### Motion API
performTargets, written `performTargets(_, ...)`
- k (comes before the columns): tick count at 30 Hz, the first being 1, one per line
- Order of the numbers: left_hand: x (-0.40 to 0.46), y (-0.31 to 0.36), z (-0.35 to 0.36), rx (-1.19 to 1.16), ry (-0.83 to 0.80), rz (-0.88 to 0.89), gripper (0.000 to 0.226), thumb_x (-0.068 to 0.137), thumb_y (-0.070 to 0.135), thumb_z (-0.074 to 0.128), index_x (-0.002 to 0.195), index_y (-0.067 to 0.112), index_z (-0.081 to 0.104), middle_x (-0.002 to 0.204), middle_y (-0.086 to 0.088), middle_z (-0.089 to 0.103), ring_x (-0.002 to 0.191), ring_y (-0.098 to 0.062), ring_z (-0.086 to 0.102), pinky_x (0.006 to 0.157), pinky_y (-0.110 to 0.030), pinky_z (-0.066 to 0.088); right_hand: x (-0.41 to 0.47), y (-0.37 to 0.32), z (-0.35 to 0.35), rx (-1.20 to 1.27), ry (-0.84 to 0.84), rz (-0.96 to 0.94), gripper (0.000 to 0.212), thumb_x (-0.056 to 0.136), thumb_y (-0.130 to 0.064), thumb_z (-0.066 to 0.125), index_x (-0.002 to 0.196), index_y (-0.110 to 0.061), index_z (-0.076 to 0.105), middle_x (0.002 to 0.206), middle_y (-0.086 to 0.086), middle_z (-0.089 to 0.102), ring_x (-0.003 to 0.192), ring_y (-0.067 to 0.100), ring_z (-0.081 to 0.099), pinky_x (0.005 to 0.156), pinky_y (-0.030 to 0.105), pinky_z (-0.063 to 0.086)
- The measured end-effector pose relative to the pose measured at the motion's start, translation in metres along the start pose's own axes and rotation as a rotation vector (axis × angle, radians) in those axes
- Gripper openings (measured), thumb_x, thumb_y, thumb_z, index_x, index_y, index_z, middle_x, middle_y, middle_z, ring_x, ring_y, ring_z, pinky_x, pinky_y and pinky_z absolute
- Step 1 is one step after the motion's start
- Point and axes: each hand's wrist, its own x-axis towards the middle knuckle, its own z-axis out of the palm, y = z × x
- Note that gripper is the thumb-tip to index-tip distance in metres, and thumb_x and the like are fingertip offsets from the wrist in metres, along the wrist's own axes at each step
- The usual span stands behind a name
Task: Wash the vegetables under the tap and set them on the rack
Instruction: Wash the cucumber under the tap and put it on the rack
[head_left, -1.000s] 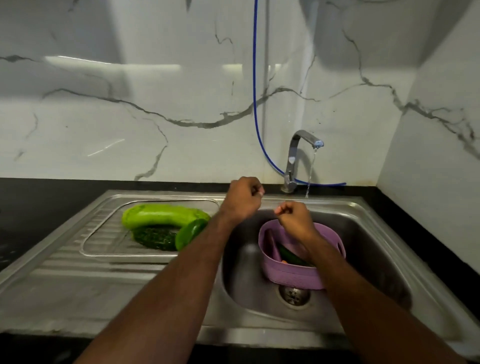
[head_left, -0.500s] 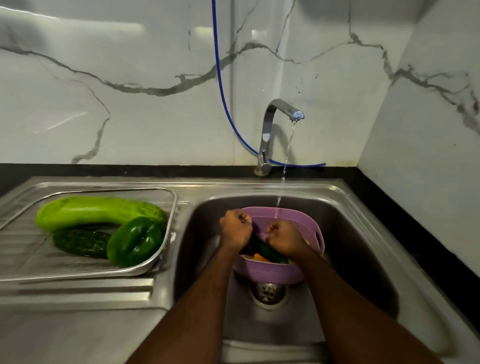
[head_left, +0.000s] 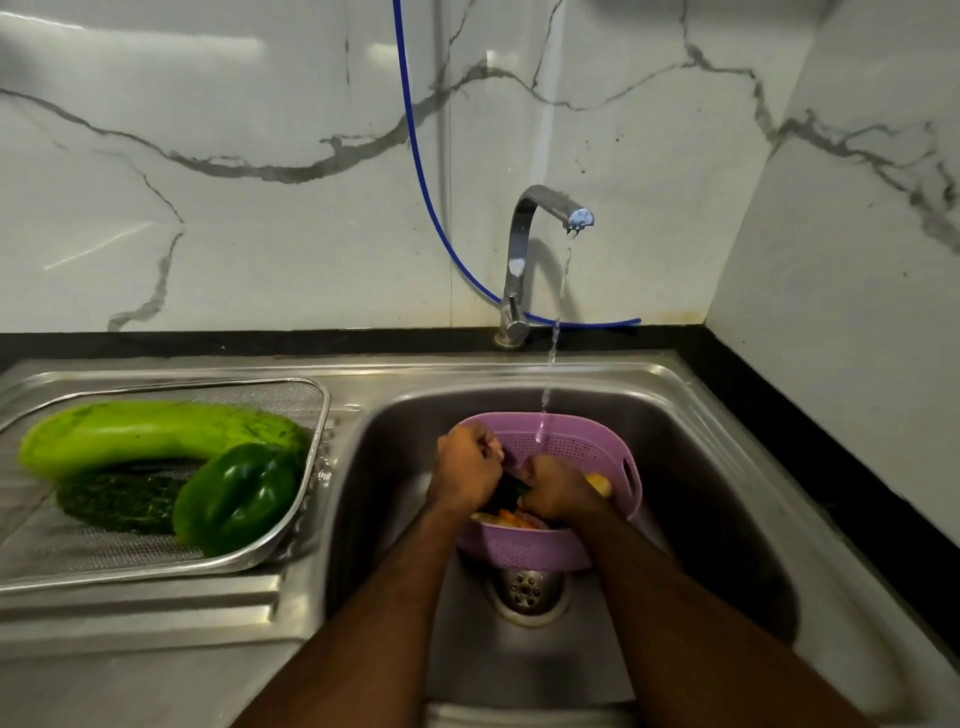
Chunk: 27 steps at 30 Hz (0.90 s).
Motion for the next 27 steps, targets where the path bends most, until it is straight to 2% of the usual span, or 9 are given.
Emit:
performTargets(2,-0.001,0.000,0.001,0.015,-0.033,0.058,0.014,0.089,0.003,0.061,0.087,0.013,0.071,0.085,-0.001,0.072,0.083,-0.018,0.068,0.082,-0.036,0.058,0.003,0.003,-0.007,0.095,0.029,0.004,0.016,0.092,-0.023,0.070,0.089,-0.023,0.054,0.103,0.004,0.066,0.098,0.026,0.061,0.082,0.033,0.046)
performTargets(5,-0.001,-0.005,0.005,0.063,-0.093,0.139,0.023,0.087,0.004,0.062,0.105,0.015,0.072,0.103,-0.002,0.074,0.099,-0.019,0.067,0.094,-0.035,0.053,0.006,0.002,-0.024,0.271,0.140,0.008,0.015,0.088,-0.020,0.074,0.090,-0.025,0.060,0.091,-0.002,0.069,0.091,0.020,0.066,0.089,0.044,0.056)
performTargets(10,-0.002,-0.006,0.005,0.036,-0.118,0.213,0.046,0.087,0.011,0.071,0.131,0.017,0.060,0.127,-0.001,0.065,0.119,-0.016,0.059,0.106,-0.029,0.043,0.002,-0.013,-0.053,0.487,0.436,-0.044,0.028,0.079,-0.029,0.087,0.099,-0.024,0.069,0.093,-0.007,0.068,0.085,0.007,0.063,0.070,0.021,0.048)
performTargets(13,-0.002,-0.005,0.007,0.020,-0.140,0.238,0.054,0.089,0.027,0.070,0.140,0.023,0.052,0.135,0.004,0.060,0.125,-0.013,0.054,0.109,-0.037,0.044,0.002,-0.023,-0.055,0.679,0.403,-0.071,0.022,0.089,-0.033,0.079,0.100,-0.019,0.067,0.092,-0.002,0.069,0.089,0.012,0.066,0.068,0.020,0.046)
performTargets(16,-0.004,0.000,0.006,0.008,-0.156,0.229,0.050,0.095,0.032,0.063,0.142,0.024,0.049,0.137,0.003,0.060,0.125,-0.013,0.054,0.108,-0.038,0.044,0.004,-0.027,-0.053,0.882,0.285,-0.022,0.027,0.099,-0.041,0.065,0.113,-0.018,0.059,0.104,0.006,0.070,0.101,0.021,0.067,0.087,0.035,0.054)
performTargets(19,-0.005,0.002,0.004,-0.015,-0.155,0.214,0.044,0.097,0.030,0.061,0.140,0.024,0.051,0.130,0.003,0.063,0.119,-0.013,0.057,0.105,-0.037,0.047,0.003,-0.031,-0.051,0.981,0.190,0.074,0.032,0.103,-0.048,0.053,0.122,-0.022,0.051,0.112,0.008,0.065,0.105,0.022,0.065,0.101,0.048,0.053)
performTargets(23,-0.005,0.004,0.004,-0.066,-0.232,0.163,0.028,0.099,0.030,0.058,0.125,0.020,0.063,0.115,0.002,0.071,0.105,-0.014,0.065,0.097,-0.037,0.051,-0.001,-0.034,-0.049,1.254,0.132,0.153,0.035,0.107,-0.050,0.042,0.123,-0.022,0.055,0.110,0.012,0.069,0.100,0.025,0.069,0.092,0.046,0.059)
performTargets(25,-0.006,0.007,0.002,-0.201,-0.291,0.057,0.026,0.101,0.032,0.053,0.111,0.015,0.070,0.095,-0.002,0.074,0.081,-0.018,0.069,0.079,-0.039,0.057,-0.001,-0.034,-0.047,1.435,0.142,0.159,0.037,0.109,-0.043,0.042,0.126,-0.016,0.060,0.108,0.014,0.071,0.095,0.024,0.069,0.084,0.041,0.060)
performTargets(27,-0.010,0.015,-0.002,-0.352,-0.361,-0.114,0.037,0.105,0.036,0.045,0.100,0.008,0.068,0.075,-0.007,0.068,0.054,-0.019,0.061,0.051,-0.033,0.049,-0.002,-0.035,-0.046,1.609,0.116,0.140,0.036,0.110,-0.036,0.043,0.125,-0.011,0.063,0.105,0.016,0.069,0.091,0.025,0.068,0.078,0.038,0.060)
